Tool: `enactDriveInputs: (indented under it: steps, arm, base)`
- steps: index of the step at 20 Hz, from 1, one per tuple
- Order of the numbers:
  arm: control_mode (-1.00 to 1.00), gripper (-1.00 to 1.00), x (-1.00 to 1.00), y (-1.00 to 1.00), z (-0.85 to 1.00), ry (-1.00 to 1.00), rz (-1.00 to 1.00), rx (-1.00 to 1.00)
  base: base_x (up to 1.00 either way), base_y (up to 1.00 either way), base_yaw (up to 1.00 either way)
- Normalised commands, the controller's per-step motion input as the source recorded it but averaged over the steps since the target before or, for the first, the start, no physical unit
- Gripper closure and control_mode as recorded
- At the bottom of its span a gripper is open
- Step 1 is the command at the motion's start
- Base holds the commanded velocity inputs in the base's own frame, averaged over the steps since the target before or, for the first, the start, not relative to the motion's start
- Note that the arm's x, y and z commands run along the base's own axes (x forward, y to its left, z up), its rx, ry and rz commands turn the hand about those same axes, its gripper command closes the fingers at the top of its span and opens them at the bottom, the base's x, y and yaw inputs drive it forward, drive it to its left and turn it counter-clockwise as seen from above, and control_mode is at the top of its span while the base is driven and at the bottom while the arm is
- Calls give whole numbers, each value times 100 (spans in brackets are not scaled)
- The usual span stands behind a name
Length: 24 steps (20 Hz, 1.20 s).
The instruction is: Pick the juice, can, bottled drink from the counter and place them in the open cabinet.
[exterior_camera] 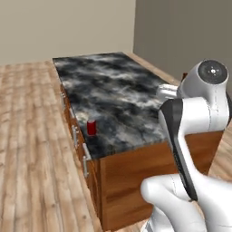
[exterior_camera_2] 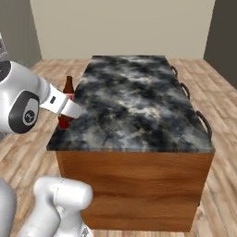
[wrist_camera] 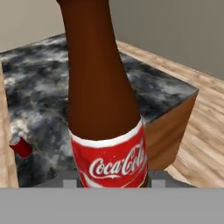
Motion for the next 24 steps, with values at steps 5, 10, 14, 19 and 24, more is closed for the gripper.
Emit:
enactDriveInputs:
  steps: [5,10,14,19,24]
  arm:
    - [100,100,0,0,0,0,0,0]
    - [100,100,0,0,0,0,0,0]
    - [100,100,0,0,0,0,0,0]
    - [100,100,0,0,0,0,0,0]
    - [100,100,0,0,0,0,0,0]
  base:
    - [-14,24,-75]
    - [5,8,-66]
    - [11,0,-58]
    - [16,1,-55]
    - [23,3,-55]
